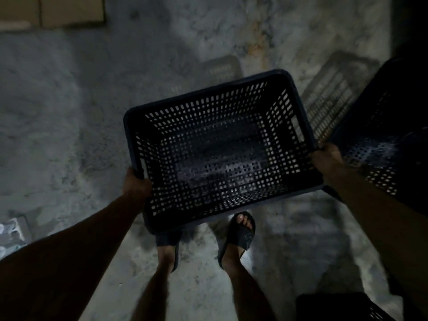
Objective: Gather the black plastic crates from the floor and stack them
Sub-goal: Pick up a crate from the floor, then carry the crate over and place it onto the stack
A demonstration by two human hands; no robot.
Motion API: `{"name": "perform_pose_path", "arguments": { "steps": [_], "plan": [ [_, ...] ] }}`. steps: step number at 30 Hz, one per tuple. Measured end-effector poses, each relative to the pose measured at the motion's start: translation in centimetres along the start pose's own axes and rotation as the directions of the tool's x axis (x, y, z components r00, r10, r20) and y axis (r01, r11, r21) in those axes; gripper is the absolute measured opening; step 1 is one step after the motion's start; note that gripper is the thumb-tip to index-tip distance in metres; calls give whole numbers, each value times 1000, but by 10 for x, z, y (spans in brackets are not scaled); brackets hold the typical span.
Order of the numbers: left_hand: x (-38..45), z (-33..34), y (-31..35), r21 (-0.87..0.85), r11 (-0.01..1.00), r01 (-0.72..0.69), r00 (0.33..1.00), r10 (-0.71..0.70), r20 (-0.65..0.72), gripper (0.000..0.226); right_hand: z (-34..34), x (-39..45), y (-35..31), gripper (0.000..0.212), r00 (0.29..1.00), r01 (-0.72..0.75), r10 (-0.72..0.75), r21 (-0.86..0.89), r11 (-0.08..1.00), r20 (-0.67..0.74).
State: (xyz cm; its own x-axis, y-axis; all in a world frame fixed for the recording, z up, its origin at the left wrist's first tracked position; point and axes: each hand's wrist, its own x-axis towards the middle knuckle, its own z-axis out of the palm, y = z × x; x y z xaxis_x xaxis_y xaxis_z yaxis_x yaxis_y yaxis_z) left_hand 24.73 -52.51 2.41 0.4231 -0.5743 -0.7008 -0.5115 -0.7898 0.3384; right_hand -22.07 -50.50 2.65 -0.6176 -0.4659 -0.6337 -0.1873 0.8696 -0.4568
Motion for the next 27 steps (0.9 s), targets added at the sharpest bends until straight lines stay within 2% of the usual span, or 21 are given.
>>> {"name": "perform_pose_path", "arguments": {
  "steps": [1,3,6,9,13,16,20,21,25,27],
  "plan": [
    [-6,-14,8,21,1000,-19,1000,19,6,49,7,-57,-1,37,991,-131,131,-12,991,-7],
    [-30,-49,31,48,997,-56,998,55,17,46,-18,-105,-7,38,992,-124,123,-77,989,-19],
    [-64,-91,66,43,988,-150,989,150,4,45,-59,-146,-31,36,990,-103,101,-15,995,-100],
    [-104,-141,105,107,957,-270,963,268,41,51,-101,-217,-50,34,987,-97,97,10,995,-126],
    [-158,-200,157,152,883,-445,895,431,116,51,-165,-308,-69,26,964,-22,44,86,996,-263],
    [-202,-228,185,153,835,-529,844,499,196,49,-203,-377,-64,29,937,2,42,127,992,-348],
    [-270,-242,224,193,738,-647,755,584,298,51,-248,-470,-37,26,879,19,111,266,964,-465],
    [-297,-239,238,191,692,-696,708,617,344,51,-264,-500,-27,23,854,24,148,323,946,-499],
    [-373,-222,270,236,547,-803,593,694,409,44,-303,-570,11,17,796,48,237,448,893,-557],
    [-420,-208,284,236,447,-863,505,741,442,40,-327,-609,31,15,758,70,275,493,867,-591]
  ]
}}
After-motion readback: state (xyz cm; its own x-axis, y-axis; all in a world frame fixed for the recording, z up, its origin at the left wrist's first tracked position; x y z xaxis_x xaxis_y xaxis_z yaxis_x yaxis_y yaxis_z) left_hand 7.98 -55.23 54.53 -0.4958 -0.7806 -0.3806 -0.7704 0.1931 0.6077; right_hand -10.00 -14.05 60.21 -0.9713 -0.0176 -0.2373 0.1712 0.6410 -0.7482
